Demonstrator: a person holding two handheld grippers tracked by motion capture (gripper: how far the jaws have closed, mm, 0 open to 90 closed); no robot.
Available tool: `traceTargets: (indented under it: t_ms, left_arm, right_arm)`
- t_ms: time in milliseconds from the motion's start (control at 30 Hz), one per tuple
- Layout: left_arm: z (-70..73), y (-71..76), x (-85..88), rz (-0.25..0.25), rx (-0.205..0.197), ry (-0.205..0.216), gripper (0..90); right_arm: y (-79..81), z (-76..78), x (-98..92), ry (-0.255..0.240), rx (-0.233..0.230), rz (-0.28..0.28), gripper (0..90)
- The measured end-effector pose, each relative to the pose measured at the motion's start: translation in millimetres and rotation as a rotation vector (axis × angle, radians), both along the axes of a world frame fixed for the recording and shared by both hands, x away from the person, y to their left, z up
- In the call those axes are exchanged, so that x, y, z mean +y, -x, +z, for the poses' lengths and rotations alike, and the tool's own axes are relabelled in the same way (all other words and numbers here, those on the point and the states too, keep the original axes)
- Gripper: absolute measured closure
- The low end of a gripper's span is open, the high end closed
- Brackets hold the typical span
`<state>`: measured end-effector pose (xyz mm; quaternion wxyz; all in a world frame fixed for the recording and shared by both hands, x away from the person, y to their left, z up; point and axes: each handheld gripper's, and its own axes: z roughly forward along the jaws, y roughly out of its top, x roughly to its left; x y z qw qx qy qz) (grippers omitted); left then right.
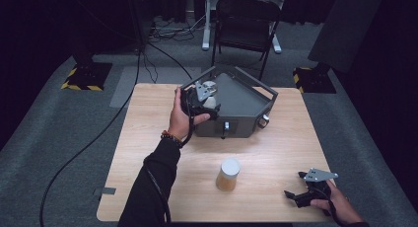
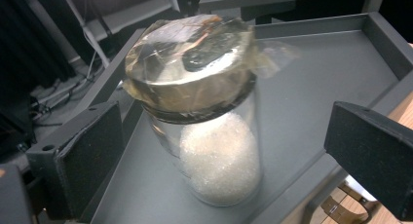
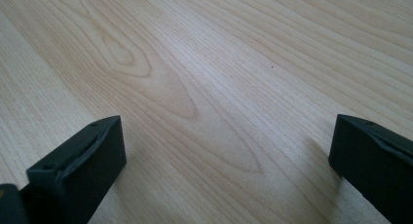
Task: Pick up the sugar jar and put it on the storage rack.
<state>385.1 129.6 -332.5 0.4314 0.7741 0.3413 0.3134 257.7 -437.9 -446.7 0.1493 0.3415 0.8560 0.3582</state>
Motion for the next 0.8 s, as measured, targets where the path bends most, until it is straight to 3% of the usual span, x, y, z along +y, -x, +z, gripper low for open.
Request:
traceTargets:
  t_ms: [667, 800]
  left_arm:
    - [-16.1, 30.5, 11.4, -0.096, -0.042, 0.004, 0.3]
    - [-19.8, 38.5, 13.2, -0.105, -0.058, -0.014, 0.3]
  right_arm:
    - [0.0, 0.0, 0.0, 0.0, 0.0, 0.0, 0.0]
    - [0.2, 0.0, 0.3, 0.0, 0.0, -0.002, 0.0]
